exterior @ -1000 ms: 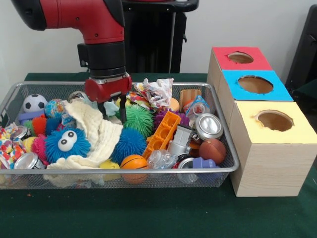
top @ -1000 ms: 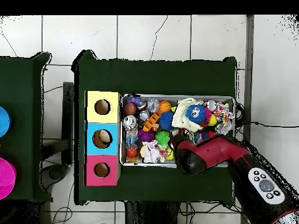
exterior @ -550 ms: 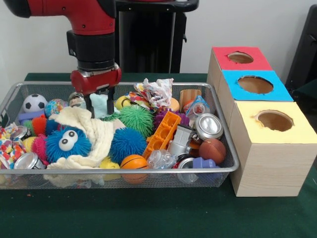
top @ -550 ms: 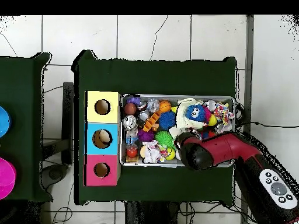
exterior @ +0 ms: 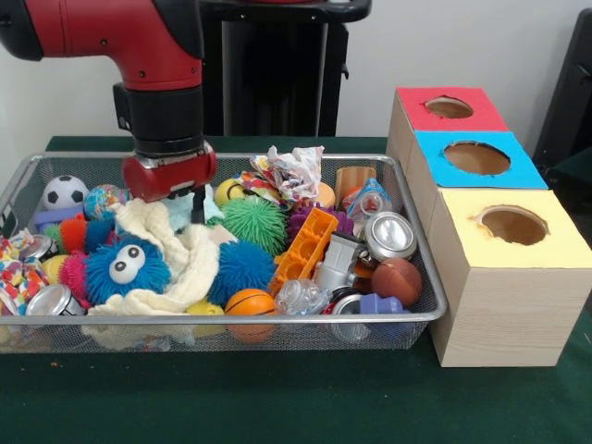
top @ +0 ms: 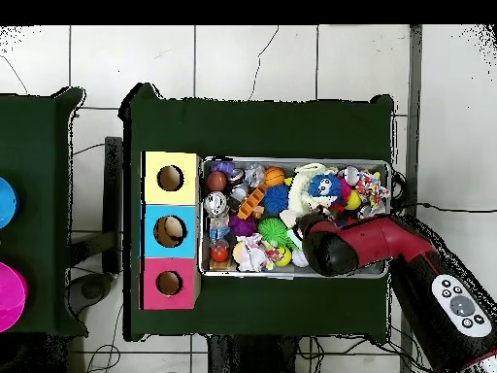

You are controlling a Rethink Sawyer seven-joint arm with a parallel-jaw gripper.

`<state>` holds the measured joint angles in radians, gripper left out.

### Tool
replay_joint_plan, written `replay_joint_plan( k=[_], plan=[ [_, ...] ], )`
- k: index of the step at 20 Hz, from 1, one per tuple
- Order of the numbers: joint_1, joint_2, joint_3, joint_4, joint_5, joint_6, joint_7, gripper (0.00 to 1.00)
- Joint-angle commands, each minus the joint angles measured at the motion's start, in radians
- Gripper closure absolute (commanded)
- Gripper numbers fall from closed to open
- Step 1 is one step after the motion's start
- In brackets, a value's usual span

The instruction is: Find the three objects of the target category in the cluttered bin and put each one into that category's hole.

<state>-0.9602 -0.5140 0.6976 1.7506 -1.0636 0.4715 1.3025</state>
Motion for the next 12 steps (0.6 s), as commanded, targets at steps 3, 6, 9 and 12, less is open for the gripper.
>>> replay_joint_plan(
  k=[3, 6, 9, 12],
  plan=[
    [0.031, 0.127, -0.003, -0.134, -0.175, -0.108, -0.192, 0.00],
    [0.038, 0.112, 0.000, -0.138, -0.165, -0.114, -0.166, 0.00],
    [0.039, 0.099, 0.017, -0.137, -0.131, -0.114, -0.136, 0.00],
    [0.053, 0.076, 0.019, -0.126, -0.098, -0.114, -0.079, 0.00]
  ],
)
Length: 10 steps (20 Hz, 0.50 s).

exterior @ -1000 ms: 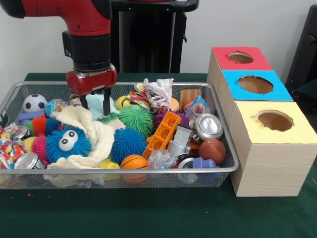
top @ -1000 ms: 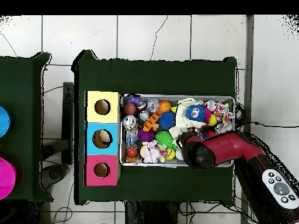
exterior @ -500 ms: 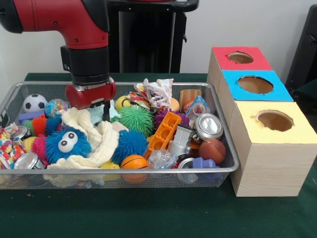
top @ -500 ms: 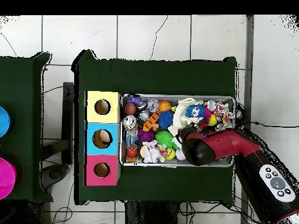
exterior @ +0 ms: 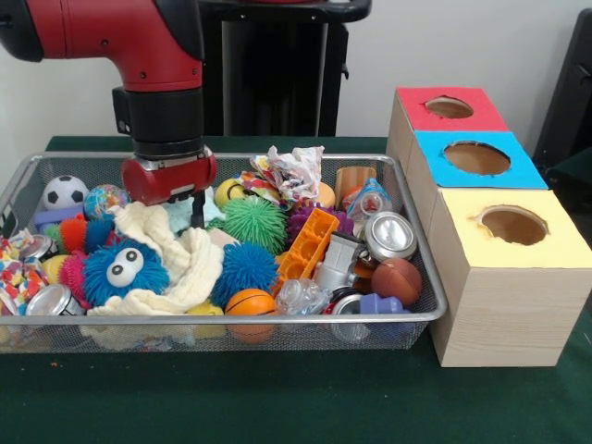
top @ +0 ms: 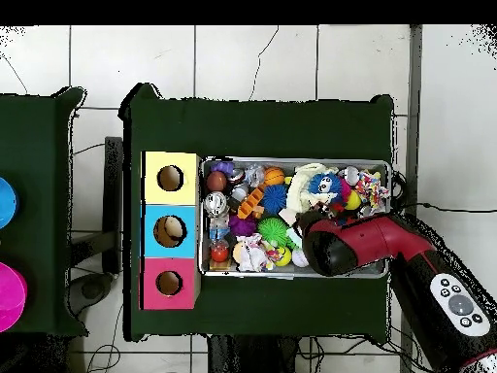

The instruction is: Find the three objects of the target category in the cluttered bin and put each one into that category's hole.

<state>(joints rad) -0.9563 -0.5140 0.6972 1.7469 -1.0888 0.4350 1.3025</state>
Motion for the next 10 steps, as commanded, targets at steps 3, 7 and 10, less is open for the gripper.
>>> replay_joint_plan(
  k=[3, 7, 10],
  plan=[
    [0.065, 0.071, 0.015, -0.119, -0.063, -0.088, -0.039, 0.00],
    [0.099, 0.079, -0.008, -0.128, -0.085, -0.148, 0.036, 0.00],
    [0.090, 0.098, 0.003, -0.134, -0.069, -0.159, 0.029, 0.00]
  ],
)
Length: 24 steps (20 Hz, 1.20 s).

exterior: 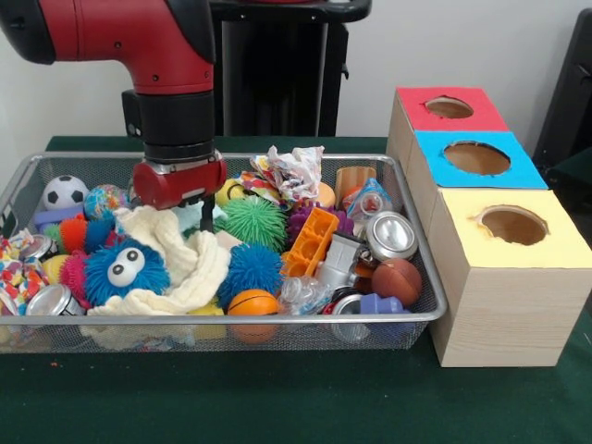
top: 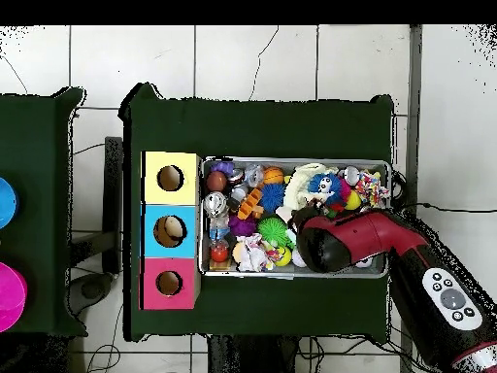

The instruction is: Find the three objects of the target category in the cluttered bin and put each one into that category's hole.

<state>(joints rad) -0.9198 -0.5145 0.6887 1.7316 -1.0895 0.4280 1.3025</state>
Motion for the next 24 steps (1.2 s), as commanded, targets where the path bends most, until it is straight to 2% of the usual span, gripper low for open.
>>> replay_joint_plan(
  k=[1, 8, 14, 19, 24],
  plan=[
    [0.049, 0.101, 0.017, -0.119, -0.059, -0.150, 0.023, 0.00],
    [0.037, 0.120, 0.052, -0.136, -0.037, -0.172, 0.011, 0.00],
    [-0.001, 0.119, 0.115, -0.147, 0.027, -0.127, -0.060, 0.00],
    [0.026, 0.104, 0.100, -0.156, 0.051, -0.122, -0.010, 0.00],
    [0.016, 0.134, 0.099, -0.168, 0.054, -0.158, -0.001, 0.00]
  ],
)
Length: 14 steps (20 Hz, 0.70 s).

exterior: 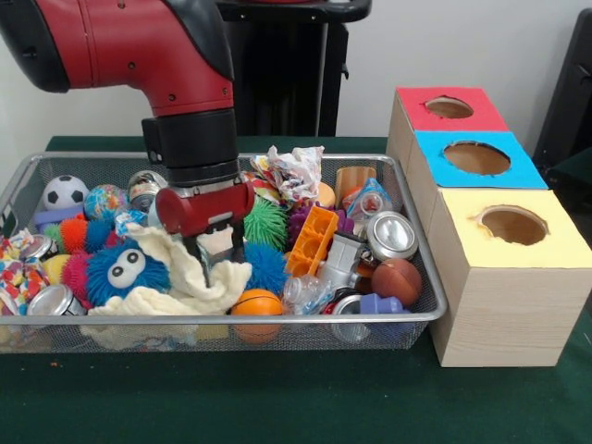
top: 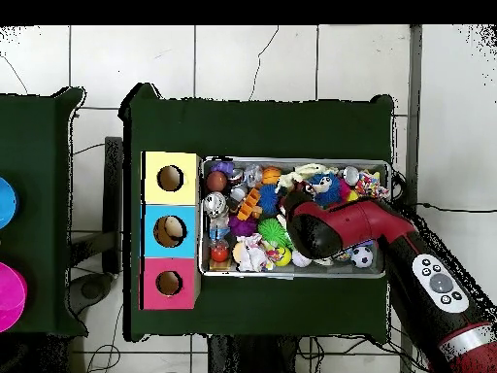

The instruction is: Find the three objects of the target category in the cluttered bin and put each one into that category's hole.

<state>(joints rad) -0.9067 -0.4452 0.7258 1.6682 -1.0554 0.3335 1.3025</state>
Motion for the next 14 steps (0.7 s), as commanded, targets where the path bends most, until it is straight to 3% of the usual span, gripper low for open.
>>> replay_joint_plan(
  k=[1, 8, 14],
  plan=[
    [-0.002, 0.071, 0.065, -0.106, 0.027, -0.062, -0.009, 1.00],
    [-0.010, 0.078, 0.071, -0.102, 0.046, -0.052, -0.018, 1.00],
    [0.038, 0.027, 0.004, -0.061, 0.073, -0.030, 0.073, 1.00]
  ],
)
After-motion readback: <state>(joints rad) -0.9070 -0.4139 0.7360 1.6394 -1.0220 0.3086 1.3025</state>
